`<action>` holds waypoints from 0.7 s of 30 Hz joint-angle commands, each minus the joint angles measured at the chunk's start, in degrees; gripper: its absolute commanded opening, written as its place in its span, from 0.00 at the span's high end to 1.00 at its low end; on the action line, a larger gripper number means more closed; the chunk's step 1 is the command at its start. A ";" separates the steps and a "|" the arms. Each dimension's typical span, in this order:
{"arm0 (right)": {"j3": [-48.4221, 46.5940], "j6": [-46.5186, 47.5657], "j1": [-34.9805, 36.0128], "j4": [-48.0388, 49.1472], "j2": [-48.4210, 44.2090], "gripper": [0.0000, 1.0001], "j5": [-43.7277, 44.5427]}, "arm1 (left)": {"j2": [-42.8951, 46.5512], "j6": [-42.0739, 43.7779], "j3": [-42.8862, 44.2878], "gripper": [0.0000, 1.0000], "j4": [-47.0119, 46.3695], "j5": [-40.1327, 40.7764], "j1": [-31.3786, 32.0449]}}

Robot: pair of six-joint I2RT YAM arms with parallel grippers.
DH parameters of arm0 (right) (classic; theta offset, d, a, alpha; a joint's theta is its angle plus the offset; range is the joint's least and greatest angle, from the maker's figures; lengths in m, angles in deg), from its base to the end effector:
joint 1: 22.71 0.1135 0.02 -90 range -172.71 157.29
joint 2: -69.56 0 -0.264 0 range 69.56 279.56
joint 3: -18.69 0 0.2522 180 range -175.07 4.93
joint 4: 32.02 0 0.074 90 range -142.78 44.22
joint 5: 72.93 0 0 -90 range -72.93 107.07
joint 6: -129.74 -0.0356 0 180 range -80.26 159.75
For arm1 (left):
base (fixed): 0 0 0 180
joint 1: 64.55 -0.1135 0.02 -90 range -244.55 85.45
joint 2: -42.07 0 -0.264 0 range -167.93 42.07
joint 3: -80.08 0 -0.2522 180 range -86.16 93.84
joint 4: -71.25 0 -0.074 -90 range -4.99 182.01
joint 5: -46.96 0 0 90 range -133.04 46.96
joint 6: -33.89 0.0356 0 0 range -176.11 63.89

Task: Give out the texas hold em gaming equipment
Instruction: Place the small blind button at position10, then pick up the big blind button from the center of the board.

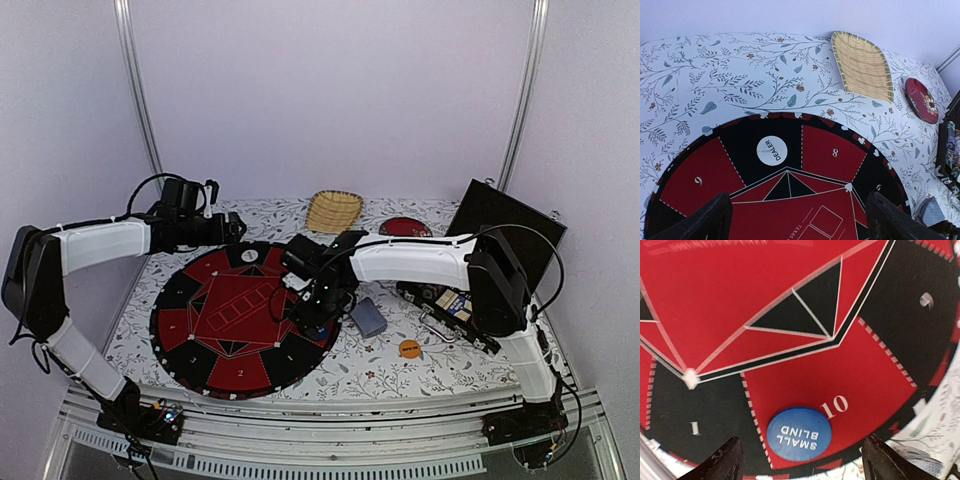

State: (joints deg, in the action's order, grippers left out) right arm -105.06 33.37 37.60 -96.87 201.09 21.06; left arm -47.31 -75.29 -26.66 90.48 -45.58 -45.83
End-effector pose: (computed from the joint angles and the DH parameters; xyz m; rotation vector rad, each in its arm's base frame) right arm 0.2387 0.4137 0.1725 -1.2774 2.5436 0.1561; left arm 0.3298 -0.1134 0.2441 0.0165 2.2186 -0.4188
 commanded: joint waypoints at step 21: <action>39.58 -14.87 -10.68 -1.23 -31.63 0.01 -3.92 | 2.90 -0.90 -0.77 0.06 0.87 -3.56 -0.09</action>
State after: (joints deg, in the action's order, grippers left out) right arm -68.02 22.34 26.61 -98.73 169.15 19.63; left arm -44.64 -75.83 -27.45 90.92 -47.77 -45.83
